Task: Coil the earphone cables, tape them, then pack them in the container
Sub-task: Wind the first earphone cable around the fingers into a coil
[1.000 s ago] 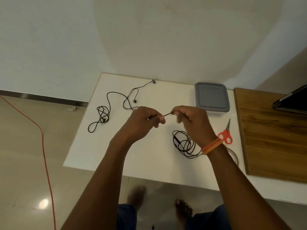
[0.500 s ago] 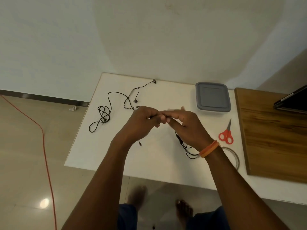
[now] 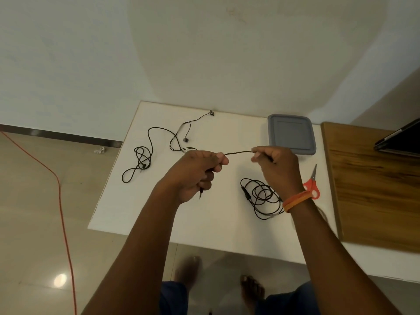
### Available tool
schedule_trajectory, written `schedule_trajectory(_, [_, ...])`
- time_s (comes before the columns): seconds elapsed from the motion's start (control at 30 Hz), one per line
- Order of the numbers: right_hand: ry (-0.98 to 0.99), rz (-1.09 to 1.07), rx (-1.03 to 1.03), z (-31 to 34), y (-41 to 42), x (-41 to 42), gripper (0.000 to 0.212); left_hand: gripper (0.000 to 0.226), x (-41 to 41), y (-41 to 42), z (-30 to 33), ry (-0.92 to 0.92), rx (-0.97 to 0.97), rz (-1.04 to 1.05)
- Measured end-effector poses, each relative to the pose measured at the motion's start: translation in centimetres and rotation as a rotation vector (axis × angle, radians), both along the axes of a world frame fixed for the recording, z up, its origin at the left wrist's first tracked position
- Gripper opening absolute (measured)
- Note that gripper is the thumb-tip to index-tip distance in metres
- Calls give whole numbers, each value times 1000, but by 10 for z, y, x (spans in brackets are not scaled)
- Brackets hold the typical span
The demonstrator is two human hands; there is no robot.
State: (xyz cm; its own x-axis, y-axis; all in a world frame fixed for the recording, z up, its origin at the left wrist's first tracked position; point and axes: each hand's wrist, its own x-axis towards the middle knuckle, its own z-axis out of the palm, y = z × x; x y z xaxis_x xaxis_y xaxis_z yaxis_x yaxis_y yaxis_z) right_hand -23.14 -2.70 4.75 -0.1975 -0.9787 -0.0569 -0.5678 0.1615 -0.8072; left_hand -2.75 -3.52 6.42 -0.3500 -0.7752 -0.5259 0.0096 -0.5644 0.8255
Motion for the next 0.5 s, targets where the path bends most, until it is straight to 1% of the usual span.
schedule_trajectory(0.03, [-12, 38, 10, 1, 0, 2, 27, 23, 0, -1, 0, 26, 50, 21])
schedule_trajectory(0.1, [-136, 181, 44, 6, 1, 6, 39, 24, -1, -1, 1, 77, 123, 46])
schedule_trajectory(0.17, [-257, 310, 51, 9, 3, 13, 34, 25, -3, -1, 3, 126, 162, 65])
schedule_trajectory(0.27, [-229, 378, -6, 10, 5, 21, 19, 27, -7, 1, 5, 127, 199, 43])
schedule_trajectory(0.37, [-224, 365, -82, 12, 5, 20, 17, 25, -14, 4, 7, 103, 271, -70])
schedule_trajectory(0.43, [-186, 389, -149, 15, 4, 19, 15, 17, -18, 4, 11, 142, 336, -130])
schedule_trajectory(0.5, [-223, 387, -167, 17, 6, 20, 13, 15, -18, 3, 14, 159, 371, -182])
